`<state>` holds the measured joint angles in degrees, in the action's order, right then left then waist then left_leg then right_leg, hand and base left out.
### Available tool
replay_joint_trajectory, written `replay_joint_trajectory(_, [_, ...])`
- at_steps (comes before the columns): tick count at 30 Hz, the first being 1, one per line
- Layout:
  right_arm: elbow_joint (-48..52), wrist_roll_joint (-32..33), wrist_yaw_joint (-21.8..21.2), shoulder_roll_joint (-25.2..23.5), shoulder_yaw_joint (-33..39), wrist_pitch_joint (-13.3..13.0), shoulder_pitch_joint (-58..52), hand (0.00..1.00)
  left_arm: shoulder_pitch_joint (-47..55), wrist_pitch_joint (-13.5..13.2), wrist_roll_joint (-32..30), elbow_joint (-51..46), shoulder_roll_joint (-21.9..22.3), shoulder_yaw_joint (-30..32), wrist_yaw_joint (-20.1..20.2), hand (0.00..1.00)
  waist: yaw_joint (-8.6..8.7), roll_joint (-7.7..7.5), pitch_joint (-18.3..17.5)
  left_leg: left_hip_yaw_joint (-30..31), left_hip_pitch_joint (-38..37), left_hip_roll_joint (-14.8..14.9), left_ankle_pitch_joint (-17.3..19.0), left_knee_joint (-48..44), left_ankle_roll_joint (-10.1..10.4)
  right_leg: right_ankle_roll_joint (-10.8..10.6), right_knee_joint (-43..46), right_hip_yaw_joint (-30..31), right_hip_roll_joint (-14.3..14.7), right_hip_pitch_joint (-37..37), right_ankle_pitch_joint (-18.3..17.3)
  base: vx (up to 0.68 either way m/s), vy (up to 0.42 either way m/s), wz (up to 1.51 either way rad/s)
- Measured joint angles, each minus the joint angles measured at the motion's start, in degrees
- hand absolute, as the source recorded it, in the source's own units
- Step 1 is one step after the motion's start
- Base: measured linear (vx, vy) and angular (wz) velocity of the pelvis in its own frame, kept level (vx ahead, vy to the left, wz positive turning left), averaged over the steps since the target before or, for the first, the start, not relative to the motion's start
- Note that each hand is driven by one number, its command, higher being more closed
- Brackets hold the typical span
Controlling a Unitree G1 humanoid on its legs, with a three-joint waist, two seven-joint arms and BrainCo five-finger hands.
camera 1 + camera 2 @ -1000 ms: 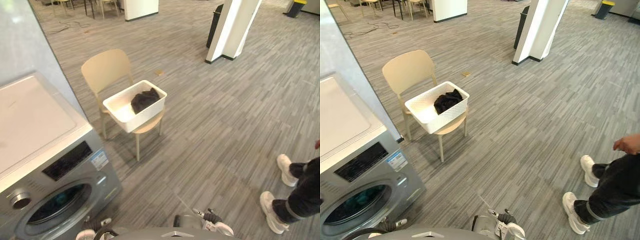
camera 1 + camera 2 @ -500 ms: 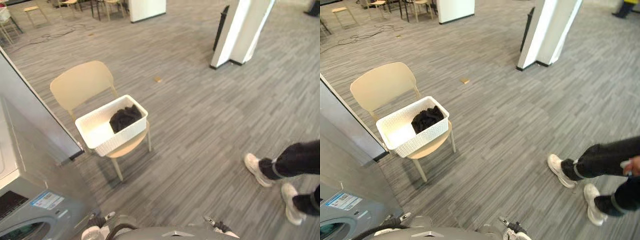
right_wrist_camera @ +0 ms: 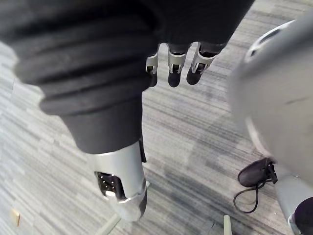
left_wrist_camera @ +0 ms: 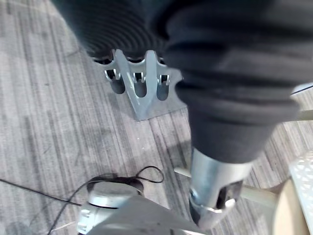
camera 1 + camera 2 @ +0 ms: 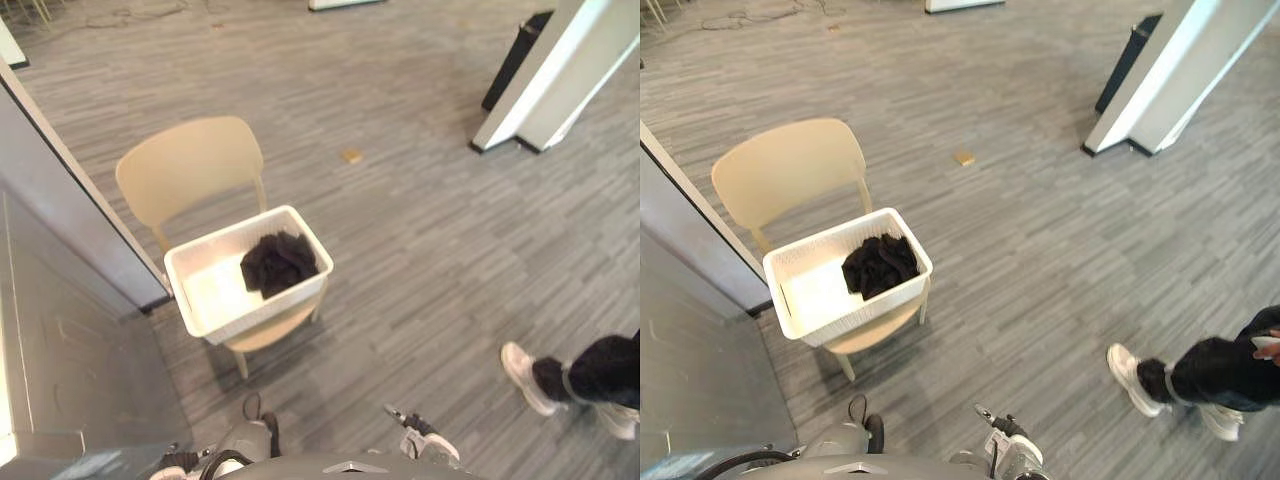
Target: Pick up the laundry basket with both hands and put the clothes into the washing machine.
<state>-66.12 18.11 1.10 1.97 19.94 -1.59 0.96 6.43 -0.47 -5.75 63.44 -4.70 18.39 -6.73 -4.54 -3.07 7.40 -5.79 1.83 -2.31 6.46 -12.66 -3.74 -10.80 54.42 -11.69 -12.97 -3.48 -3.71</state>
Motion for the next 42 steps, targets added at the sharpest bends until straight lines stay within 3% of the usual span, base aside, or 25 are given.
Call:
replay_joint_trajectory(2, [0.05,-0.02,-0.67,0.96,-0.68,-0.1,-0.74,0.0,-0.59,-0.02,1.21,-1.13,-0.21,-1.2,-0.03,0.0,0.32,-0.02,0.12,3.79,-3.89,-0.77,0.0,2.29,0.0,0.76,6.02,-0.17,-0.83,-3.73,-2.51,0.3,-0.013,0.96])
replay_joint_trajectory(4, [-0.02,0.01,-0.94,0.76,-0.29,-0.21,-1.77,0.0,-0.77,-0.06,1.19,-1.67,-0.26,-2.5,-0.06,0.0,0.51,0.14,0.17,7.02,-6.47,-0.97,-0.03,3.89,0.05,1.88,1.88,-0.26,-1.87,-5.07,-6.32,0.2,-0.075,0.95])
replay_joint_trajectory(6, [0.14,0.16,-1.09,0.77,1.77,-0.75,-2.68,0.0,-1.93,-0.13,1.17,-1.73,-0.25,-2.77,-0.1,0.0,1.71,0.2,0.16,12.93,-6.8,-0.91,0.54,3.83,1.07,2.49,-11.1,2.16,-2.7,-5.7,-8.09,0.15,-0.164,1.22])
replay_joint_trajectory(8, [0.07,0.19,-1.08,0.65,3.15,-0.73,-3.0,0.0,-2.84,-0.17,1.16,-1.85,-0.1,-2.71,-0.14,0.0,1.56,0.24,0.14,15.93,-6.75,-0.49,1.13,3.52,2.1,3.75,-21.33,7.2,-2.04,-5.43,-7.22,0.12,-0.238,1.02])
replay_joint_trajectory(9, [-0.03,0.21,-1.04,0.59,3.59,-0.7,-3.12,0.0,-2.76,-0.24,1.12,-1.87,0.03,-2.7,-0.21,0.0,1.73,0.51,-0.03,18.98,-5.68,0.49,2.47,2.49,3.86,4.97,-29.89,13.69,-0.03,-4.35,-5.66,0.1,-0.339,1.01])
replay_joint_trajectory(10, [-0.06,0.22,-1.04,0.54,3.56,-0.68,-3.3,0.0,-2.69,-0.31,1.09,-1.9,0.05,-2.67,-0.23,0.0,1.74,0.52,-0.13,20.25,-5.2,0.87,3.3,1.75,4.62,4.89,-32.14,15.08,0.62,-3.89,-4.33,0.1,-0.48,1.13])
replay_joint_trajectory(11, [-0.16,0.16,-1.06,0.07,3.63,-0.63,-4.0,0.0,-2.27,-0.69,0.99,-2.11,-0.32,-2.58,-0.17,0.0,1.57,-0.51,-0.66,22.32,-4.62,1.16,4.84,0.53,6.19,3.06,-34.61,15.41,0.78,-3.15,0.29,0.08,-0.521,0.92])
replay_joint_trajectory(12, [-0.19,0.08,-1.06,-0.67,3.59,-0.47,-4.9,0.0,-1.39,-0.78,0.89,-2.1,-0.56,-1.55,-0.11,0.0,1.19,-1.6,-1.79,23.78,-4.53,1.85,5.96,0.26,7.82,0.38,-35.95,12.38,0.12,-1.53,-2.26,0.12,-0.559,0.79])
replay_joint_trajectory(13, [-0.17,0.14,-1.09,-0.8,3.8,-0.41,-4.77,0.0,-1.03,-0.8,0.87,-1.94,-0.16,-0.87,-0.13,0.0,1.06,-1.41,-2.33,24.32,-4.33,3.2,6.4,-0.35,9.03,0.39,-37.0,10.86,0.99,-0.68,-3.51,0.13,-0.542,0.67])
replay_joint_trajectory(14, [-0.06,-0.1,-1.14,0.23,3.97,-0.54,-4.79,0.0,-0.12,-0.79,0.57,-1.4,0.89,0.27,-0.06,0.0,1.5,0.66,-2.92,24.77,-3.43,6.06,6.15,-0.29,10.22,1.94,-37.4,7.71,3.49,-0.23,-4.02,0.13,-0.457,0.68])
replay_joint_trajectory(16, [-0.12,-0.13,-1.07,1.58,5.23,-0.46,-4.91,0.0,-0.1,-0.78,0.42,-0.27,2.06,0.68,-0.05,0.0,2.3,3.16,-3.41,26.08,-2.94,9.62,4.04,1.26,13.18,3.58,-37.99,2.72,6.36,1.92,-4.76,0.15,-0.445,1.03])
replay_joint_trajectory(18, [-0.23,-0.41,-1.09,1.93,4.92,-0.4,-4.9,0.0,-0.02,-0.79,0.45,0.14,2.16,1.73,0.03,0.0,2.2,3.09,-3.46,27.37,-2.05,11.36,1.68,2.04,14.34,4.95,-39.44,-1.17,7.93,3.66,-4.97,0.06,-0.317,1.02])
replay_joint_trajectory(22, [0.95,0.24,-0.77,1.79,3.93,-0.43,-3.37,0.0,0.33,-0.75,0.6,0.06,1.28,1.79,0.0,0.0,1.61,1.2,-2.82,24.83,1.69,11.92,-3.89,2.95,13.51,6.75,-40.97,-6.37,8.23,3.8,-5.2,-0.05,-0.191,0.71])
replay_joint_trajectory(25, [14.85,0.7,1.58,1.0,2.5,-0.04,-3.85,0.0,1.14,-0.68,0.68,-0.38,1.14,1.33,-0.29,0.0,1.89,1.22,-2.49,13.35,2.12,12.48,-6.69,4.66,12.25,7.12,-41.27,-7.95,7.41,3.64,-4.65,-0.1,-0.045,0.27])
replay_joint_trajectory(26, [25.71,0.71,3.31,0.88,1.08,-0.36,-4.38,0.0,1.71,-0.68,0.67,-0.5,1.22,0.48,-0.56,0.0,2.13,1.63,-2.7,10.96,1.87,12.77,-7.16,6.13,12.65,6.93,-41.74,-7.75,7.51,3.24,-4.0,-0.11,0.032,0.03])
replay_joint_trajectory(28, [36.38,0.46,4.83,0.63,0.2,-0.99,-4.46,0.0,1.8,-0.68,0.63,-0.53,1.17,-0.2,-0.73,0.0,2.21,2.17,-2.94,9.82,1.48,12.77,-7.66,7.66,12.61,6.7,-42.91,-7.63,7.47,3.28,-3.41,-0.12,0.053,-0.04])
replay_joint_trajectory(30, [50.53,-3.26,7.42,0.35,-0.85,-3.15,-4.12,0.0,1.69,-0.64,0.08,-1.13,1.19,-0.79,-1.28,0.0,2.1,2.07,-3.3,7.8,1.23,12.34,-9.14,11.2,11.5,6.12,-46.37,-6.97,7.48,3.44,-0.8,-0.12,0.063,-0.15])
replay_joint_trajectory(33, [60.58,-10.59,11.52,0.16,-1.8,-4.96,-3.57,0.0,1.79,-0.61,-1.44,-1.17,0.99,-2.7,-1.97,0.0,1.88,2.22,-4.62,5.37,0.91,11.43,-10.84,15.72,10.7,5.31,-50.51,-6.29,7.14,3.48,2.19,-0.08,0.08,-0.1])
replay_joint_trajectory(36, [68.15,-17.27,14.41,0.1,-4.92,-5.1,-3.51,0.0,1.19,-0.61,-3.31,-1.2,0.76,-4.28,-2.53,0.0,1.77,2.63,-5.26,4.17,0.71,10.73,-12.05,17.5,10.36,4.77,-52.62,-6.22,6.32,3.92,3.76,0.0,0.054,0.02])
replay_joint_trajectory(39, [70.7,-25.73,13.96,2.01,-14.07,-5.19,-1.49,0.0,0.88,-0.62,-5.01,-2.2,0.18,-7.38,-2.81,0.0,1.62,2.95,-5.38,3.96,0.47,9.69,-12.1,17.49,10.38,4.2,-54.08,-6.23,5.79,4.85,4.47,0.03,0.043,0.0])
replay_joint_trajectory(42, [68.81,-29.39,12.54,5.74,-22.69,-5.1,3.08,0.0,0.38,-0.69,-6.52,-2.33,-0.64,-10.61,-2.66,0.0,1.3,3.01,-5.41,3.67,0.28,9.44,-12.25,17.49,10.51,3.94,-54.21,-6.2,5.33,4.8,5.05,0.06,0.018,-0.01])
